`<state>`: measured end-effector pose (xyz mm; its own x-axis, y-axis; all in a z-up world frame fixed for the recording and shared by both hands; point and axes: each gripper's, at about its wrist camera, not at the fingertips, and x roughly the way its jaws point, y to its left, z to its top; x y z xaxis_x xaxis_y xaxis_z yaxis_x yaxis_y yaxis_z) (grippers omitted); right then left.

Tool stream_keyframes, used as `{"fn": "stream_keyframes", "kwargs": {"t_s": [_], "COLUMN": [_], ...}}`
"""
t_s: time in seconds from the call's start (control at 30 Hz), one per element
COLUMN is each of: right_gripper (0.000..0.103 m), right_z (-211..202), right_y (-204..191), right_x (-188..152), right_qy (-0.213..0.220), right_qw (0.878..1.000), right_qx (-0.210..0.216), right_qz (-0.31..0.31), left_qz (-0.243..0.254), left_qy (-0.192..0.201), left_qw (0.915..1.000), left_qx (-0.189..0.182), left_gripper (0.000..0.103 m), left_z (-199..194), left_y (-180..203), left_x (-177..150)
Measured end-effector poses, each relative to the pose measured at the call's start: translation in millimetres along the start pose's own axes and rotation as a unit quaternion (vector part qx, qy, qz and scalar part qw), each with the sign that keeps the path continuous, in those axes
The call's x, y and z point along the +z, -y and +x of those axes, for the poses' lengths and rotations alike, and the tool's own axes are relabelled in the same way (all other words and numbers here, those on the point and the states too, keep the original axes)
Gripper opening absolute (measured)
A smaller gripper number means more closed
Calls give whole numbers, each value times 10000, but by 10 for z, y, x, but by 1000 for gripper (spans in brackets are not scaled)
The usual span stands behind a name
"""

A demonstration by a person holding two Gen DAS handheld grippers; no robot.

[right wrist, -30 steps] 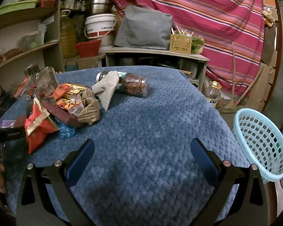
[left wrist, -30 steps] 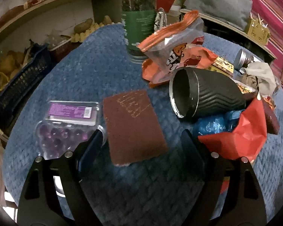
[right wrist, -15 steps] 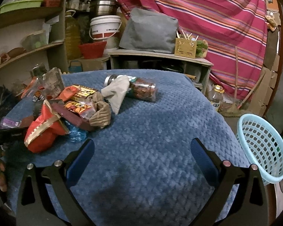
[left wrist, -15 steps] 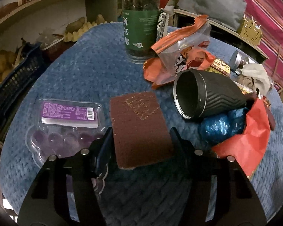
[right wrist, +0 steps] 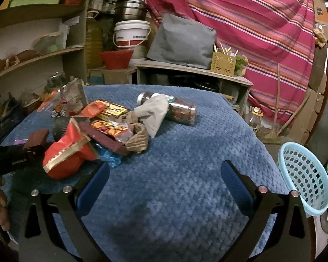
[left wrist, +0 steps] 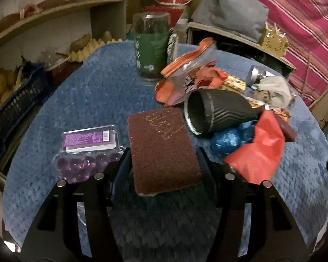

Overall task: Collect trash
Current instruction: 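Lift the scouring pad with the left tool while the right tool grasps the red-gold wrapper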

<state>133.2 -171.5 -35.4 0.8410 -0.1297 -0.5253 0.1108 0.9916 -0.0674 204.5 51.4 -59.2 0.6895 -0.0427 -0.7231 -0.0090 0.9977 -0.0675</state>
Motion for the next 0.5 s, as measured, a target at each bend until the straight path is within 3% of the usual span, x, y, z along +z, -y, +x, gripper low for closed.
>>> {"fn": "stream_keyframes", "kwargs": {"t_s": [0.2, 0.5], "right_gripper": [99, 99], "right_z": [-39, 64], "right_y": [-162, -583], "right_x": [38, 132], "right_qy": [55, 62], "right_qw": [10000, 9994], "right_qx": [44, 233], "right_qz": [-52, -230], "left_qz": [162, 157], "left_qy": [211, 378], "left_qw": [9996, 9987], "left_qx": [64, 304], "left_gripper": [58, 58], "left_z": [-167, -197], "left_y": [-49, -413], "left_x": [-38, -42]}}
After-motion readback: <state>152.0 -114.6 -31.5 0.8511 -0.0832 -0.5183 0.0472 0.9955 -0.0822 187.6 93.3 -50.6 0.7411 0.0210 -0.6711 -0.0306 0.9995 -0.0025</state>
